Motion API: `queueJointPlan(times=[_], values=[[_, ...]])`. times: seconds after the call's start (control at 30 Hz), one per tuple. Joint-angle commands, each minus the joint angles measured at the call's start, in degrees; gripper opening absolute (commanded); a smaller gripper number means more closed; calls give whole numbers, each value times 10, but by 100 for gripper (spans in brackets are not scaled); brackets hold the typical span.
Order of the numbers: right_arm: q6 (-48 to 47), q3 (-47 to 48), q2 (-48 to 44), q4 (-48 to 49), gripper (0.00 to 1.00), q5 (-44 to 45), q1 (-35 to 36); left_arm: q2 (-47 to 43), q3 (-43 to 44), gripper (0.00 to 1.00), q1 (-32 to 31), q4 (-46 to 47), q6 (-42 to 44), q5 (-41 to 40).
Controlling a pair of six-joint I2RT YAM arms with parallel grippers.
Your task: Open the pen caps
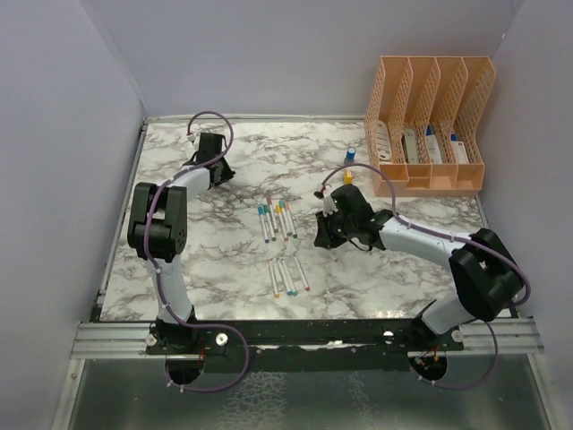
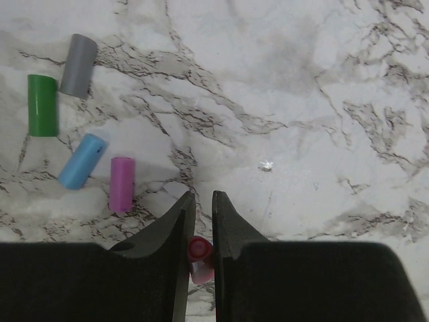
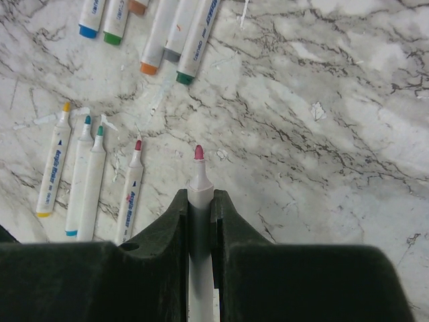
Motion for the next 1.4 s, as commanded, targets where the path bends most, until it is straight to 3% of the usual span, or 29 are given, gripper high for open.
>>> queueJointPlan(times=[0.0, 0.13, 0.3, 0.43, 0.6, 0.77, 0.83, 1.13, 1.23, 1.37], values=[[12, -16, 20, 18, 1, 17, 12, 25, 22, 0, 14, -23, 21, -29], [32, -23, 29, 29, 1, 22, 19, 37, 25, 7, 21, -28, 21, -24], [59, -26, 41, 40, 1, 22, 30, 40, 26, 35, 27, -34, 22, -23], [78, -26, 50, 45, 1, 19, 44, 35, 24, 48, 33, -39, 21, -22], [108, -29, 58, 50, 5, 16, 61, 4, 13, 51, 39, -34, 12, -6], [143, -37, 53, 59, 22, -1, 72, -52, 5, 52, 43, -15, -1, 54], [156, -41, 44, 62, 34, -5, 73, -76, -3, 52, 43, -5, -12, 77], [137, 7, 7, 36, 48, 59, 73, -205, -107, 53, 42, 74, -56, 159], [96, 53, 39, 15, 55, 94, 72, -245, -147, 60, 42, 98, -67, 178], [48, 129, 117, -29, 56, 143, 72, -288, -201, 72, 42, 138, -78, 215]])
